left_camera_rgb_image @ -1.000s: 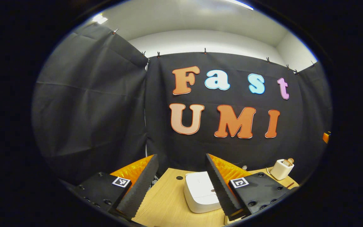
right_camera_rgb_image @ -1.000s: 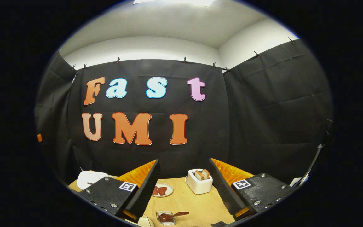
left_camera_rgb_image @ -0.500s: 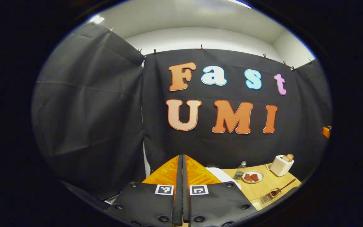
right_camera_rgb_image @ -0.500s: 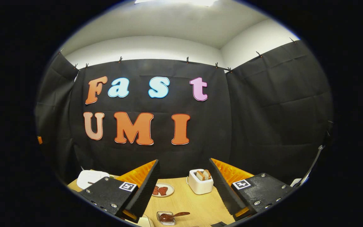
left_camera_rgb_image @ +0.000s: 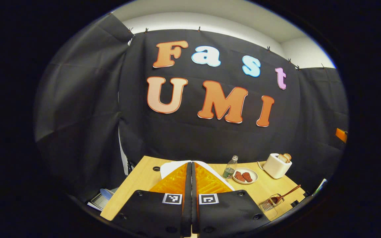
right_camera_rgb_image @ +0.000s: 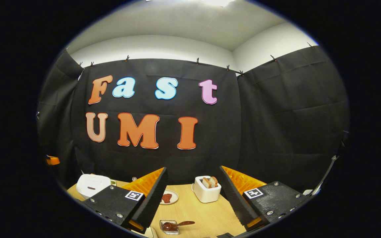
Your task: Close the left gripper, press the button to open the rice cooker; take a wooden spoon from the chopstick holder with the right hand, scoop a spoonful of rice and pour it into the rice cooker, then put the wooden spoon back into the chopstick holder.
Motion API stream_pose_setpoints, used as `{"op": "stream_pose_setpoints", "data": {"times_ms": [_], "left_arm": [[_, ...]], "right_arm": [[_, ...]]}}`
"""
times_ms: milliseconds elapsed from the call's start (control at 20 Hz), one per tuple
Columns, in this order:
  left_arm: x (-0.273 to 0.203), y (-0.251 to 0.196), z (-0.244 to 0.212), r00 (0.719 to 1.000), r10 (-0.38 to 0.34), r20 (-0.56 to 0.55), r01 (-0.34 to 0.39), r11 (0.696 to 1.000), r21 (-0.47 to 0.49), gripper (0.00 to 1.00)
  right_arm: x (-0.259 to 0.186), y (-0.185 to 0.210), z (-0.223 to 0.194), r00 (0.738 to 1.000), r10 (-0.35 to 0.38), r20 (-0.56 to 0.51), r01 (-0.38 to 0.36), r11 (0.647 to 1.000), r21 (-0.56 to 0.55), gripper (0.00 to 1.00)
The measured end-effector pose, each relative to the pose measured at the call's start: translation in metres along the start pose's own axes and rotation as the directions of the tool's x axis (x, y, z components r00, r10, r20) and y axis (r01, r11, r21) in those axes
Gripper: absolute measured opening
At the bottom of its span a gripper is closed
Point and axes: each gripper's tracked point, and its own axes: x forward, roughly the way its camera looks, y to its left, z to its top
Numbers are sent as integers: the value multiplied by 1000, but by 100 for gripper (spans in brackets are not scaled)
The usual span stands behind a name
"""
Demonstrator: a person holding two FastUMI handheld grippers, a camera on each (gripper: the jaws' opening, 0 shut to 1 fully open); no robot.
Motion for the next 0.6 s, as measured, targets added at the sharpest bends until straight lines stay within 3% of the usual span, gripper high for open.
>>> {"op": "stream_pose_setpoints", "data": {"times_ms": [150, 450, 500, 600], "left_arm": [[44, -15, -35, 995, -54, -89, 51, 998, -38, 5], [103, -16, -108, 965, -23, -261, 40, 997, 60, 5], [108, -18, -117, 958, -26, -286, 45, 997, 61, 5], [115, -22, -127, 948, -31, -316, 50, 997, 53, 5]], "right_arm": [[-3, -10, -7, 1000, -20, -16, 20, 1000, -14, 95], [-3, -32, -20, 997, -57, -57, 58, 998, 10, 95], [-3, -36, -23, 996, -67, -63, 67, 998, 7, 100], [-3, -41, -24, 994, -81, -70, 81, 997, 1, 100]]}}
